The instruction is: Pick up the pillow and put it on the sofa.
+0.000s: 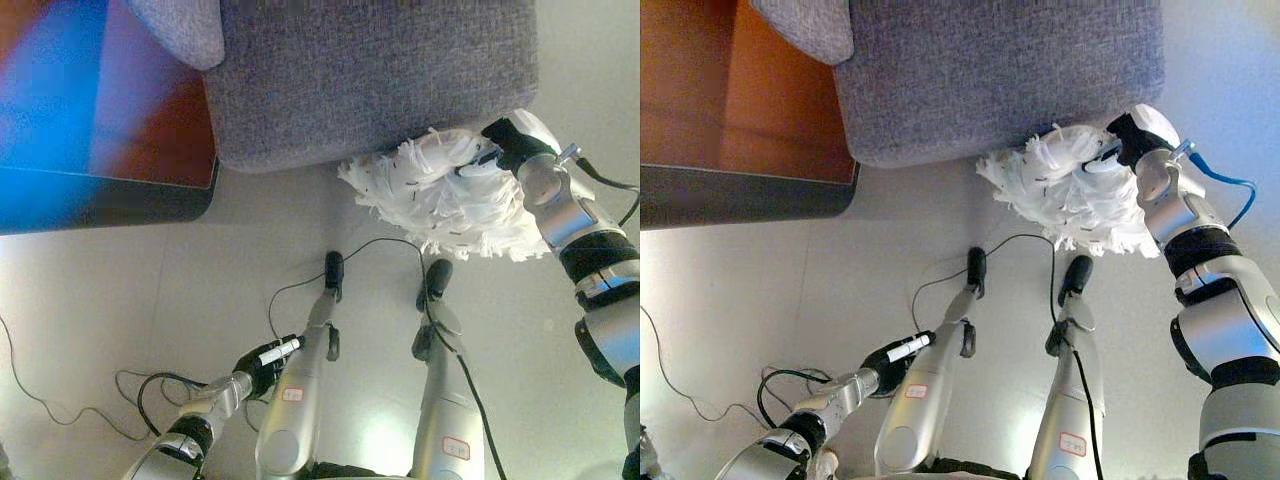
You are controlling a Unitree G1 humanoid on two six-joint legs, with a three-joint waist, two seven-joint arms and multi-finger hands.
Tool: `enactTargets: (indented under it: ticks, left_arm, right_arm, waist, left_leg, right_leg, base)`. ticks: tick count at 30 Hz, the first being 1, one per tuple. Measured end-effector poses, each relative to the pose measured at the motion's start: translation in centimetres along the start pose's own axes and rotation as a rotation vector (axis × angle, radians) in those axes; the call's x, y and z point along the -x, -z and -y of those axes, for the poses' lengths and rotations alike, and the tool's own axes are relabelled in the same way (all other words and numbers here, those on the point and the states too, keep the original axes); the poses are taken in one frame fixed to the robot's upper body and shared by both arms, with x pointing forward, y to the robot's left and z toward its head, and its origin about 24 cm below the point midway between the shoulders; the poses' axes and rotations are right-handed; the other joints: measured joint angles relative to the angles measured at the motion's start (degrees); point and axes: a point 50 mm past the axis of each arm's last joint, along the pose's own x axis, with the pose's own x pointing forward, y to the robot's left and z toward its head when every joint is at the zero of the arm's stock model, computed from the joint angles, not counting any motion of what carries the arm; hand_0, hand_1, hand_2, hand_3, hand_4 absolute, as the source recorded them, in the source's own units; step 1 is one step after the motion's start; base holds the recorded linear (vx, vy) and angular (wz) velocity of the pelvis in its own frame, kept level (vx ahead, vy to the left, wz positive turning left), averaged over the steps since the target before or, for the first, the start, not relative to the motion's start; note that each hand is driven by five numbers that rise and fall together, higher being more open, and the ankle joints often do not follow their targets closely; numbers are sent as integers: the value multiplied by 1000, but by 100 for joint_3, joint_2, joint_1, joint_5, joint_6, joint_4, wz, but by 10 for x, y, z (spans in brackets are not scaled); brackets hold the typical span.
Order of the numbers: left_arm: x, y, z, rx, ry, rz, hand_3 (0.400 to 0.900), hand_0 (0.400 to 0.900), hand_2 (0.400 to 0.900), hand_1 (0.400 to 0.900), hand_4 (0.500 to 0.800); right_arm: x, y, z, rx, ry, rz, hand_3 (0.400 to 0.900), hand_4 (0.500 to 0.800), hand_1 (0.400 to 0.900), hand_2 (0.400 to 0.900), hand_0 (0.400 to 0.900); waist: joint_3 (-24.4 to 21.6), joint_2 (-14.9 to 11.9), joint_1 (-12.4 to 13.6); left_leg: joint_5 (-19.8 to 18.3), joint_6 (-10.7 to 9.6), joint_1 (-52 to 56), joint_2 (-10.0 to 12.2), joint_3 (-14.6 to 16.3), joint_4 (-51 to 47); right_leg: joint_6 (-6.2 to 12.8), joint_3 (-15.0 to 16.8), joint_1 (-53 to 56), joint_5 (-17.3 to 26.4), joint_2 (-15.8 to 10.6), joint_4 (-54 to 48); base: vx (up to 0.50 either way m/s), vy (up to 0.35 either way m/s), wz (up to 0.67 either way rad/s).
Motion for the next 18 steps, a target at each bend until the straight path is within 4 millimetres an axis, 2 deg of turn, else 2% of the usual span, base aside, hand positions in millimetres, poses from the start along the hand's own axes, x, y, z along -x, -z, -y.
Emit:
enactTargets:
  ticks: [6, 12, 18]
  left_arm:
    - [3, 9, -4, 5, -11, -33, 900, 900, 900, 900, 800]
    - [9, 24, -14, 11, -40, -88, 900, 900, 900, 900, 800]
    - [21, 36, -32, 25, -94, -143, 900, 900, 900, 900, 800]
  right_arm:
    - [4, 15, -19, 7, -107, -16, 400, 500, 400, 400, 400]
    - [10, 26, -36, 17, -223, -14, 400, 500, 400, 400, 400]
    - [23, 26, -38, 83, -328, 88, 400, 500, 400, 400, 400]
  waist:
    - [26, -61, -15]
    - [70, -264, -29]
    - [57, -513, -119]
  left_leg:
    - [-12, 10, 492, 42, -14, -92]
    - [4, 17, 1370, 82, 22, -494]
    - [-18, 11, 2314, 139, 48, -912]
  right_leg:
    - [84, -9, 624, 67, 88, -343]
    - [142, -54, 1546, 179, 188, -870]
    - [178, -148, 2638, 320, 306, -1569]
  base:
    - [4, -5, 0]
    - [31, -11, -2]
    - [99, -50, 3]
